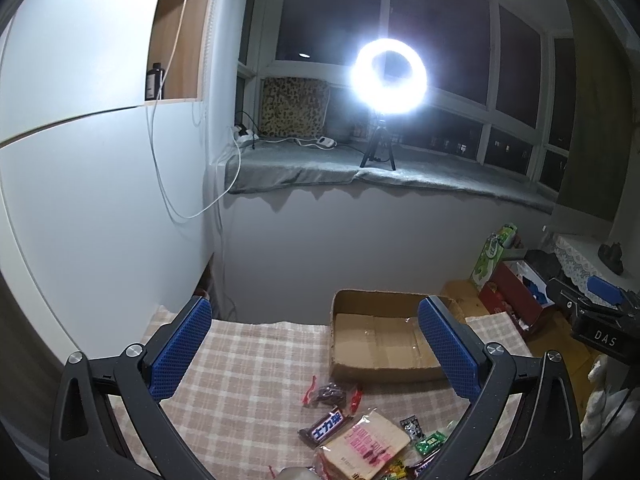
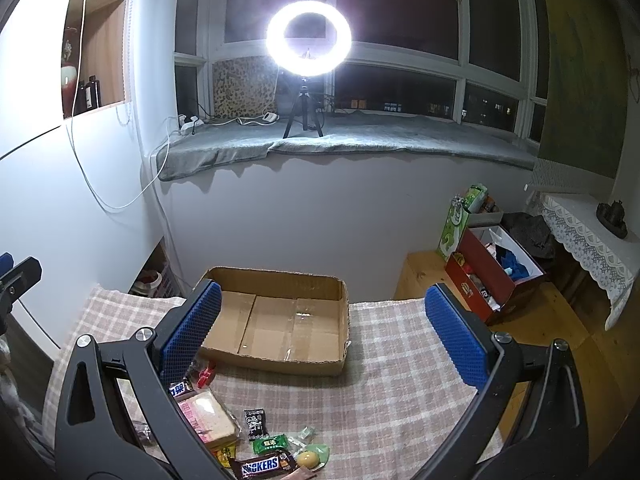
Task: Organize snacks
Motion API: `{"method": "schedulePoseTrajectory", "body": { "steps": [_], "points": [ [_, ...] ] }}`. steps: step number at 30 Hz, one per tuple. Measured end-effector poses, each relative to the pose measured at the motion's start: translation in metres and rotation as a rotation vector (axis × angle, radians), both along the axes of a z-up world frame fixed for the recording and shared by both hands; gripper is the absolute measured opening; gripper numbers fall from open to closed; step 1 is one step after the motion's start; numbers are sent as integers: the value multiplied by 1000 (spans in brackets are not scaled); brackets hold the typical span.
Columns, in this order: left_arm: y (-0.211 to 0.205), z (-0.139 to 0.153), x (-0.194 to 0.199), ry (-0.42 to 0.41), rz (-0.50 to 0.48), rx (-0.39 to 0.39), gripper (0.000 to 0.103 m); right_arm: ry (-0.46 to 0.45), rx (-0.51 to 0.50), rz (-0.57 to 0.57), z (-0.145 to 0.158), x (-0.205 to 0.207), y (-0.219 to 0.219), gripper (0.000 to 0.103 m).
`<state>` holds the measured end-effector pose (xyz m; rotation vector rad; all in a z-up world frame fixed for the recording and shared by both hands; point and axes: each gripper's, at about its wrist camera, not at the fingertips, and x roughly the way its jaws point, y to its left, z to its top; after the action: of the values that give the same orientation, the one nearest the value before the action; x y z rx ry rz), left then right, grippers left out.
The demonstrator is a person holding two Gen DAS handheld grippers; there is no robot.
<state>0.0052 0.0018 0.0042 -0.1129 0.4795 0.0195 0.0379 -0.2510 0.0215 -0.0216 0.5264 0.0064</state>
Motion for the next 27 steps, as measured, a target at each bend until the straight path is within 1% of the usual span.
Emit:
{"method": "schedulePoseTrajectory", "body": {
  "steps": [27],
  "points": [
    [-3,0,-1,-9,-6,1,102,-1,-3,3,1,-1,0,103]
  ]
}}
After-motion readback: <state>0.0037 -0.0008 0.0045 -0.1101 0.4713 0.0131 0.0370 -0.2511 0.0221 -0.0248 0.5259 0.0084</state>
